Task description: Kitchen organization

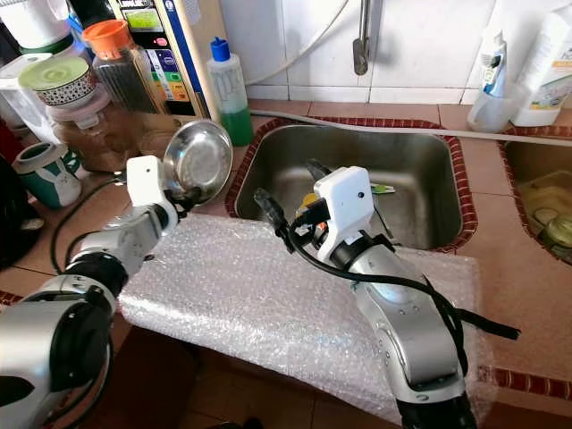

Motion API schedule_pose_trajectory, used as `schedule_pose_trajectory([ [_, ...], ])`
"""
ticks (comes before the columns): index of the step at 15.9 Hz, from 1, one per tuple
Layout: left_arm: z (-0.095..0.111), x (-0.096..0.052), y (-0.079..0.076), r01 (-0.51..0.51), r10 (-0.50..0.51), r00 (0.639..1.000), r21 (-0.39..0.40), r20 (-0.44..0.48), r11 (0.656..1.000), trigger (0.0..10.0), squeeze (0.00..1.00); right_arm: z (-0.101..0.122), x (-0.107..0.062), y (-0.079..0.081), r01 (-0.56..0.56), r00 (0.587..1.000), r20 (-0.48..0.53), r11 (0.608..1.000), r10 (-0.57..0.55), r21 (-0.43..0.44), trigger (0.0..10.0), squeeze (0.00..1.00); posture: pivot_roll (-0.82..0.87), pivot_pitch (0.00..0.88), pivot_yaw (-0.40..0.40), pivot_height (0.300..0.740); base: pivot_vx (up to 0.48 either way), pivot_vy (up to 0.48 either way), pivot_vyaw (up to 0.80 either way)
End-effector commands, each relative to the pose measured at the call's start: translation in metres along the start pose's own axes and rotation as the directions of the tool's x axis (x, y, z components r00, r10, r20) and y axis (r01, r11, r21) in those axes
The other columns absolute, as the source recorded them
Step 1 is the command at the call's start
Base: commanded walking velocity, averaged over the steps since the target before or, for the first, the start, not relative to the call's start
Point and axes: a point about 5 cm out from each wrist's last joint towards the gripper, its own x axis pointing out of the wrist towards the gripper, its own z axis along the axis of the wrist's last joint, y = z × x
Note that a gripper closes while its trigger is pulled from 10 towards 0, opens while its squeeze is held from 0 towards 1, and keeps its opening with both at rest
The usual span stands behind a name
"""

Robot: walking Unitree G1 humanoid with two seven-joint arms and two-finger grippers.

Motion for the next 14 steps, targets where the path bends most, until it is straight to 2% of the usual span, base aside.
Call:
schedule_pose_trajectory([
  [1, 0.002, -0.002, 0.013, -0.05, 0.05, 0.999, 0.014, -0.005, 0.999, 0.0, 0.0, 0.003, 0.003, 0.002, -0.016, 1.0, 0.007, 1.0, 0.016, -0.004, 10.0, 0.62, -0.09, 0.082, 0.167, 0.74, 0.0, 0.0, 0.0],
  [3, 0.01, -0.003, 0.021, -0.075, 0.074, 0.997, 0.058, 0.032, 0.995, 0.0, 0.0, 0.002, 0.004, 0.001, -0.013, 1.0, 0.005, 1.0, 0.013, -0.009, 10.0, 0.62, -0.09, 0.081, 0.163, 0.74, 0.0, 0.0, 0.0],
  [4, 0.012, -0.004, 0.024, -0.084, 0.082, 0.996, 0.048, 0.041, 0.995, 0.0, 0.0, 0.002, 0.005, 0.0, -0.009, 1.0, 0.003, 1.0, 0.009, -0.012, 10.0, 0.62, -0.08, 0.082, 0.161, 0.74, 0.0, 0.0, 0.0],
  [5, 0.014, -0.005, 0.028, -0.096, 0.094, 0.994, 0.044, 0.054, 0.994, 0.4, 0.0, 0.001, 0.006, 0.0, -0.008, 1.0, 0.001, 1.0, 0.008, -0.013, 10.0, 0.62, -0.08, 0.082, 0.157, 0.74, 0.0, 0.0, 0.0],
  [6, 0.014, -0.005, 0.029, -0.101, 0.097, 0.993, 0.054, 0.062, 0.993, 1.8, 0.0, 0.001, 0.006, 0.0, -0.009, 1.0, 0.001, 1.0, 0.009, -0.013, 10.0, 0.62, -0.07, 0.082, 0.154, 0.74, 0.0, 0.0, 0.0],
  [7, 0.015, -0.005, 0.029, -0.101, 0.097, 0.993, 0.051, 0.068, 0.994, 4.2, 0.0, 0.001, 0.007, 0.0, -0.01, 1.0, 0.001, 1.0, 0.01, -0.014, 10.0, 0.62, -0.07, 0.082, 0.152, 0.74, 0.0, 0.0, 0.0],
  [8, 0.015, -0.005, 0.029, -0.095, 0.092, 0.993, 0.035, 0.071, 0.995, 10.0, 0.0, 0.001, 0.008, 0.0, -0.011, 1.0, 0.0, 1.0, 0.011, -0.016, 10.0, 0.62, -0.07, 0.081, 0.151, 0.74, 0.0, 0.0, 0.0],
  [10, 0.016, -0.005, 0.028, -0.08, 0.08, 0.994, 0.004, 0.076, 0.997, 10.0, 0.0, 0.001, 0.009, 0.0, -0.015, 1.0, 0.0, 1.0, 0.015, -0.015, 10.0, 0.62, -0.07, 0.08, 0.149, 0.74, 0.0, 0.0, 0.0],
  [11, 0.018, -0.005, 0.028, -0.083, 0.084, 0.993, -0.018, 0.085, 0.996, 10.0, 1.0, 0.001, 0.01, 0.0, -0.016, 1.0, 0.001, 1.0, 0.016, -0.016, 10.0, 0.61, -0.06, 0.077, 0.148, 0.74, 0.0, 0.0, 0.0],
  [14, 0.026, -0.005, 0.026, -0.088, 0.102, 0.991, -0.154, 0.088, 0.984, 10.0, 1.0, 0.001, 0.012, 0.001, -0.015, 1.0, 0.006, 1.0, 0.015, -0.015, 10.0, 0.62, -0.06, 0.077, 0.149, 0.74, 0.0, 0.0, 0.0],
])
